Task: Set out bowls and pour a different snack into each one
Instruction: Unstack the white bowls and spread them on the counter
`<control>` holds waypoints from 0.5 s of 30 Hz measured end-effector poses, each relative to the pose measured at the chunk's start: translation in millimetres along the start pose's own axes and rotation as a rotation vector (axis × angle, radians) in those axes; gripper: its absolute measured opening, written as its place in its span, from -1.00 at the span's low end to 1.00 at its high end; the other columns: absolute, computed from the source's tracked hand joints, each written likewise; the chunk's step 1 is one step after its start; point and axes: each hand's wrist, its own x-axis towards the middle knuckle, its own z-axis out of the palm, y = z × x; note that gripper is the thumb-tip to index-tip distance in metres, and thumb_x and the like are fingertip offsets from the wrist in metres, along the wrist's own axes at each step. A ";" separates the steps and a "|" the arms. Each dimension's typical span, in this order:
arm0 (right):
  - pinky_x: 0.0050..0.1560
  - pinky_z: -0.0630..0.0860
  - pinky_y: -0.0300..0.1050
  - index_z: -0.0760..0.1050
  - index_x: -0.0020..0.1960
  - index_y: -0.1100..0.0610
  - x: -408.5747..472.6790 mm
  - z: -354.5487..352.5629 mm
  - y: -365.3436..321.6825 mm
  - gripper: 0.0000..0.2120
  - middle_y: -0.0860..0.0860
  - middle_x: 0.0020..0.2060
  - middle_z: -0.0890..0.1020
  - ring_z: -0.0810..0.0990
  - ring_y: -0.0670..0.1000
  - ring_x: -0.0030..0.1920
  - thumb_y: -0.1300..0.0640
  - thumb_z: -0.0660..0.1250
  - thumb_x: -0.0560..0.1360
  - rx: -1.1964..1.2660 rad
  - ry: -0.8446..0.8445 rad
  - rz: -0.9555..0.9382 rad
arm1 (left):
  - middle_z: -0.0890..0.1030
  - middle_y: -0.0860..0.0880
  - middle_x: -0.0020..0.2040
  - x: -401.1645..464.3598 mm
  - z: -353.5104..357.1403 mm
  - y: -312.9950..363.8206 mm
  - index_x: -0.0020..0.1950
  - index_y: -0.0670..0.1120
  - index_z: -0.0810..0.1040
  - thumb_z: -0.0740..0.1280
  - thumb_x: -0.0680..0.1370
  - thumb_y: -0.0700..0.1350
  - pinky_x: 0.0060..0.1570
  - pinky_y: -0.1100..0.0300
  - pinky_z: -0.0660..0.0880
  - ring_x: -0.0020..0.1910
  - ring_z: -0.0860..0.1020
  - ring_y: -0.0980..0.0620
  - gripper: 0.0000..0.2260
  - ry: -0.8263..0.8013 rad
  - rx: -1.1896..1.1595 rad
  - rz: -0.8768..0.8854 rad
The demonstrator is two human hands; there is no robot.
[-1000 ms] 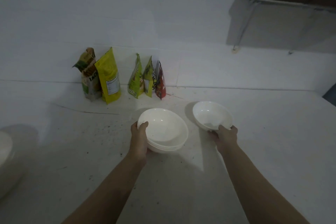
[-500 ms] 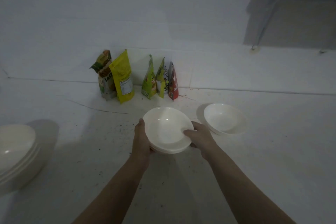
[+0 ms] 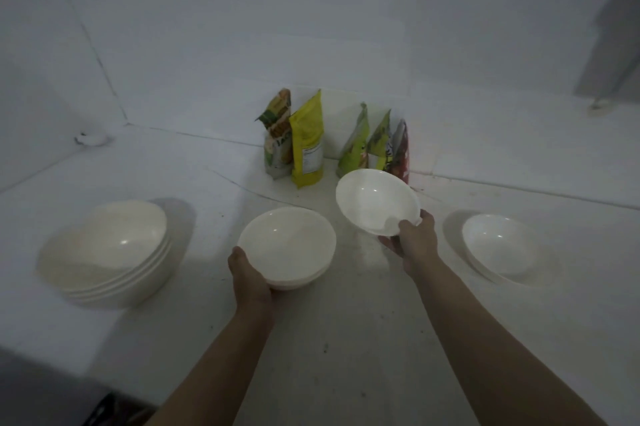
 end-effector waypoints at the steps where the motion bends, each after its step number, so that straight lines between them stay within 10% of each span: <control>1: -0.29 0.66 -0.01 0.17 0.52 0.02 1.4 3.2 5.7 -0.36 0.15 0.43 0.32 0.51 0.27 0.23 0.36 0.23 0.52 -0.001 0.006 0.027 | 0.50 -0.10 0.28 1.0 -4.0 0.0 0.45 -0.08 0.36 0.02 0.66 0.15 0.14 0.06 0.40 0.13 0.46 -0.07 -0.53 0.004 -0.024 -0.001; 12: -0.13 0.63 0.15 0.28 0.41 0.08 -49.1 13.7 52.2 -0.62 0.18 0.29 0.43 0.55 0.26 0.14 0.08 0.20 0.62 -0.119 0.403 -0.120 | 0.53 -0.07 0.23 0.0 -17.3 0.7 0.38 0.03 0.39 0.06 0.65 0.15 0.09 -0.03 0.49 0.12 0.51 -0.10 -0.63 -0.128 -0.008 -0.004; 15: -0.18 0.56 0.05 0.39 0.21 -0.01 -92.0 41.6 51.4 -0.82 0.15 0.11 0.52 0.55 0.13 -0.07 -0.01 0.14 0.65 -0.068 0.193 -0.086 | 0.50 -0.03 0.21 -0.8 -19.7 11.0 0.35 0.14 0.34 0.04 0.67 0.09 -0.01 -0.02 0.53 0.13 0.50 -0.08 -0.72 -0.206 0.069 0.115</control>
